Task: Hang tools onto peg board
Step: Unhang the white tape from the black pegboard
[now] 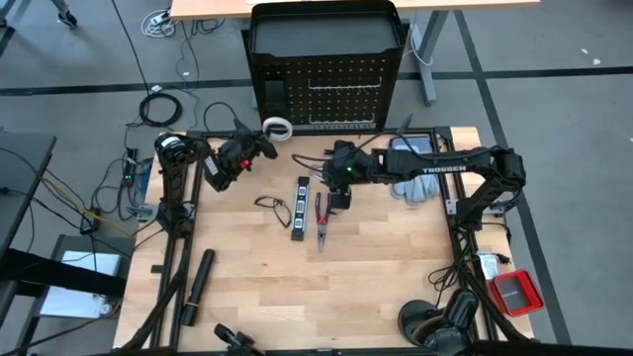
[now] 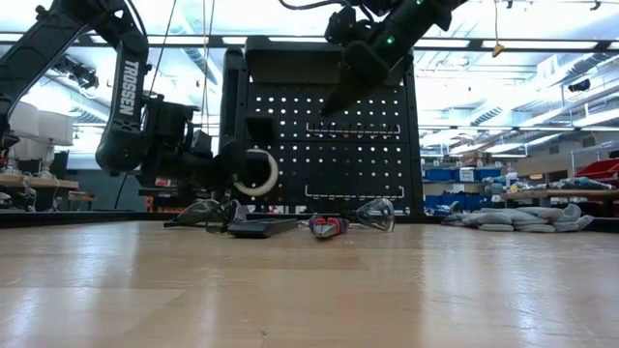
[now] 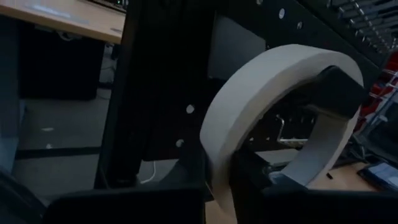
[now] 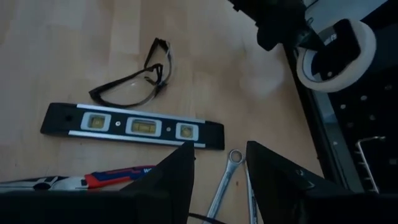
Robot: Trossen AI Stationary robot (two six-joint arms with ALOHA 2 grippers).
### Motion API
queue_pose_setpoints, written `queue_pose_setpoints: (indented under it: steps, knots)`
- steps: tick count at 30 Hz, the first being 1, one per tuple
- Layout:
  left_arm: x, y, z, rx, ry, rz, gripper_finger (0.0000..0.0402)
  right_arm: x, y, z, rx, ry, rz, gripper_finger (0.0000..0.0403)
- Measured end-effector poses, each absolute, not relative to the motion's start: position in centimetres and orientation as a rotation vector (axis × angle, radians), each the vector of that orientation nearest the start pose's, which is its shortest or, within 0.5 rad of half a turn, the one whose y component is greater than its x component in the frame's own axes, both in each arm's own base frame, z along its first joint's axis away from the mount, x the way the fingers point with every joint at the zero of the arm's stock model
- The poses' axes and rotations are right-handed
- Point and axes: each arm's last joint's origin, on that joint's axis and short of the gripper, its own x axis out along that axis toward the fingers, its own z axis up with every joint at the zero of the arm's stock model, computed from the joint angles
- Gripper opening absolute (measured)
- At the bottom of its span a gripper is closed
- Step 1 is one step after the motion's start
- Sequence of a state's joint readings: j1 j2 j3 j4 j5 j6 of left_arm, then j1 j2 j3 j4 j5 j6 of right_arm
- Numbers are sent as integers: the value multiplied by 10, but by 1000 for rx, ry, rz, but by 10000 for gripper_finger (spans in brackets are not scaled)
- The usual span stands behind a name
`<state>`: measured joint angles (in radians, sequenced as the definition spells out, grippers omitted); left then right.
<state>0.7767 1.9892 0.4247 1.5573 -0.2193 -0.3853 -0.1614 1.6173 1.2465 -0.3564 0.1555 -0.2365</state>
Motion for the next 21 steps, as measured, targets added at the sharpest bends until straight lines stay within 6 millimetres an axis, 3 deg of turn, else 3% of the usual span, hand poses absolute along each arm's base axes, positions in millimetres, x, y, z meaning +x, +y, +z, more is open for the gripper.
queue_pose_setpoints:
  steps: [6, 21]
  knots:
    - [200, 206, 100, -386, -205, 980, 30, 349, -62, 271, -221, 757, -217, 154]
    - [200, 205, 101, -673, -362, 941, 29, 351, -61, 273, -214, 727, -221, 152]
